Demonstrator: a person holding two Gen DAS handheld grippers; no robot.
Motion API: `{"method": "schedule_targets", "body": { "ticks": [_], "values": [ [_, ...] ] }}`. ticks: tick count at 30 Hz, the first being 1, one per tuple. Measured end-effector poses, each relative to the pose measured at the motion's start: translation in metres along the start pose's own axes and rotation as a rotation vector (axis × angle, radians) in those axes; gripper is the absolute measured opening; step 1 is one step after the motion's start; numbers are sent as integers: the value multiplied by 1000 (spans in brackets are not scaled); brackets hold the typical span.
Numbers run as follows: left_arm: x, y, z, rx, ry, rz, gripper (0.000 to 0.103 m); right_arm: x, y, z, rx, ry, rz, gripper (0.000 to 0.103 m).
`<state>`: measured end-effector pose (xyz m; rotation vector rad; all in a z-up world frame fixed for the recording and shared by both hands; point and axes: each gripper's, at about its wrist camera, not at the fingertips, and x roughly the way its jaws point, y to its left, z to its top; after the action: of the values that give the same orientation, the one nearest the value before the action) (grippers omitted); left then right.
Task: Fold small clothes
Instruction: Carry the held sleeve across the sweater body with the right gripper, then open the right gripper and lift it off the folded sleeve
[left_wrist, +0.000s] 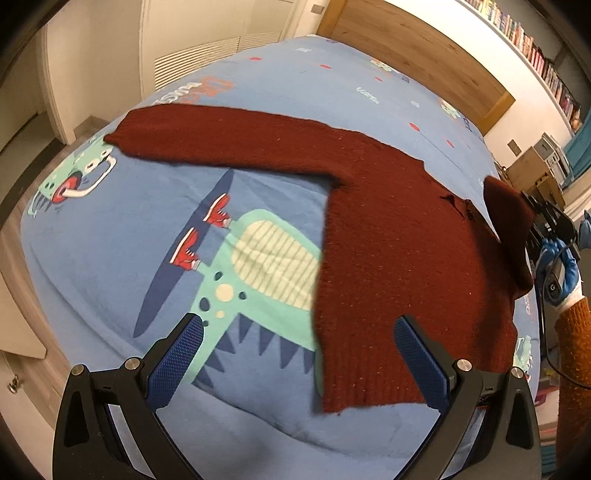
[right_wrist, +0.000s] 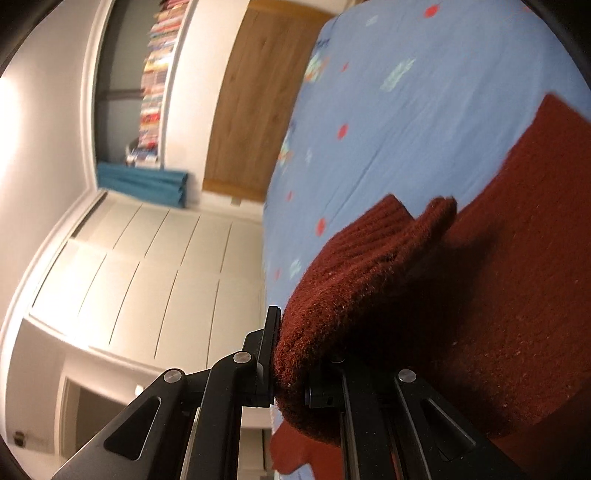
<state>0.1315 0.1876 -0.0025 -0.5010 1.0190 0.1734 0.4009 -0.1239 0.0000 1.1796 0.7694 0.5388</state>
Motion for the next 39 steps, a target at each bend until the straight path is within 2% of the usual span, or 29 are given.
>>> {"method": "schedule_targets", "body": {
  "ticks": [5,12,16,23,29,34,39],
  "values": [
    [-2,12,-2,-13,7,-2,102,39,21,-26,-41,74,43,9],
    [-5,25,-2,-27,-8,25,102,77,26,-64,-87,167,41,10],
    [-4,30,-2,-37,-8,37,102,92,26,-87,-178,247,-17,10],
    [1,24,-4,-20,2,44,102,114,17,-136,-436,411,-239,12],
    [1,22,-4,-17,-3,52,102,116,9,-174,-619,486,-352,13],
    [0,22,-3,-20,-5,52,102,120,7,-183,-679,509,-387,17],
    [-2,21,-2,-18,-17,59,102,113,12,-197,-705,521,-377,33]
  ]
}}
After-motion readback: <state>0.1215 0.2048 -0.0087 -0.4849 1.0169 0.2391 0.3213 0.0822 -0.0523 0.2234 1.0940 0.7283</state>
